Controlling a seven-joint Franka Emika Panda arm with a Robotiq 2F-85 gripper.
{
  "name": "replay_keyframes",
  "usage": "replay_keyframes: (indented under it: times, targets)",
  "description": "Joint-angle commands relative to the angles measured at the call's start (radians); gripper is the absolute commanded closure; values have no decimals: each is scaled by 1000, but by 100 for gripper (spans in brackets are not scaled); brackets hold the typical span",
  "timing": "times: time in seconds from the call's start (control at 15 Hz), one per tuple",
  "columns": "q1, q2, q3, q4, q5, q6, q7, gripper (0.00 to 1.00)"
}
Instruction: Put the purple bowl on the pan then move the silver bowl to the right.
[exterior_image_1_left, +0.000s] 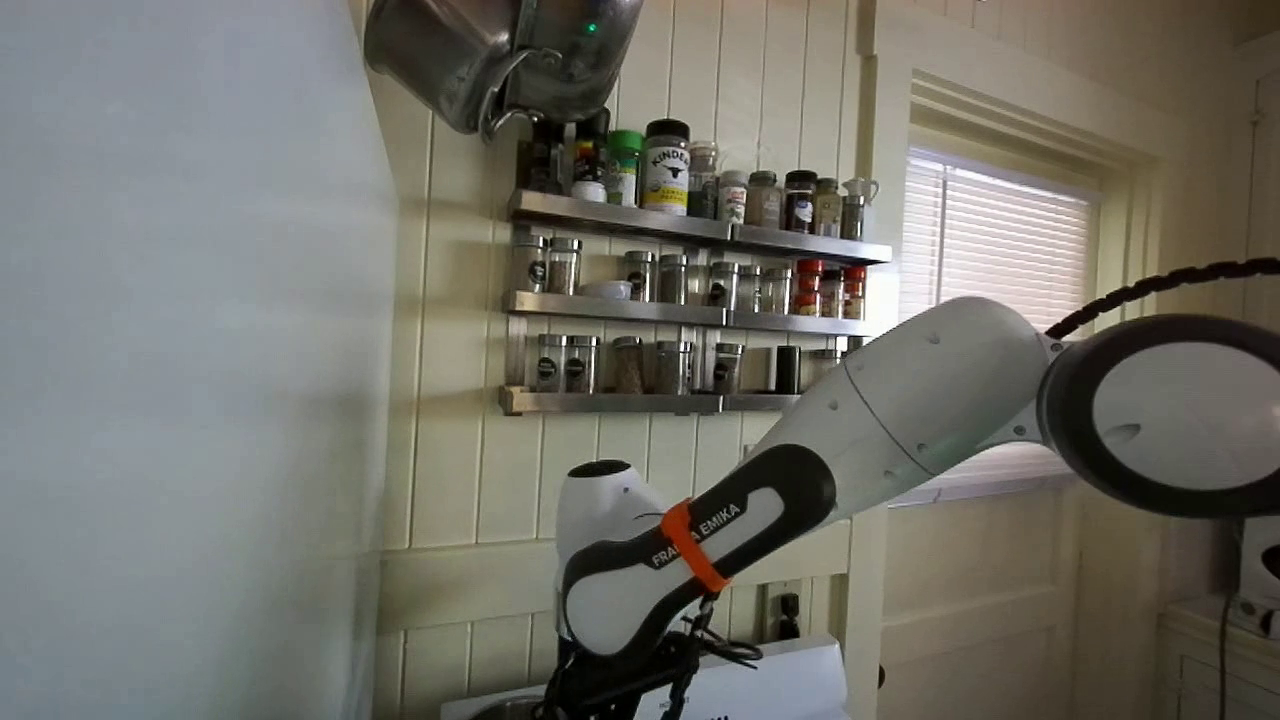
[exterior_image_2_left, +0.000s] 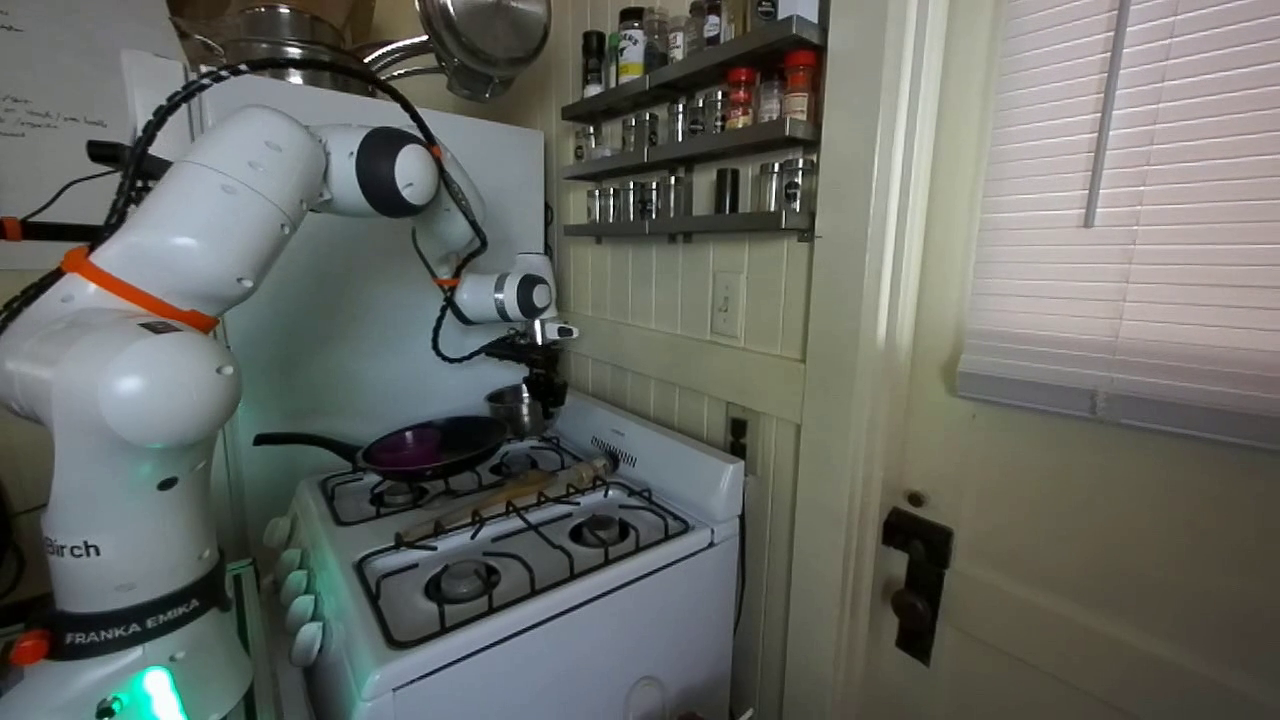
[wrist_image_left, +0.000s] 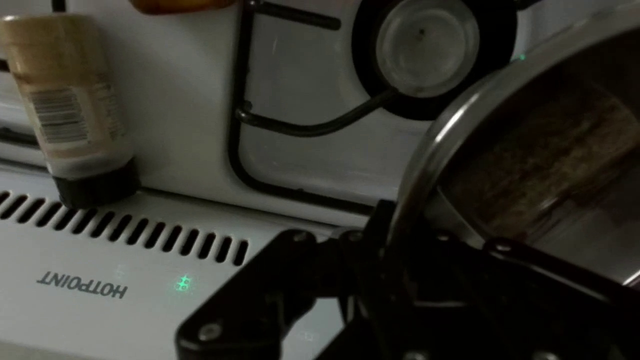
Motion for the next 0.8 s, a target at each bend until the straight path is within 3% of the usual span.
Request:
replay_keyframes:
  times: [0.0,0.33,0.53,0.73]
  targets:
    - [42,-140,-54,-246,-22,191,197,98]
    - [118,-260,-143,-458,-147,381,472,98]
    - [232,-339,-271,-554,-301,406,700,98]
    - [324,-403,-369,-609,-483,360,920,98]
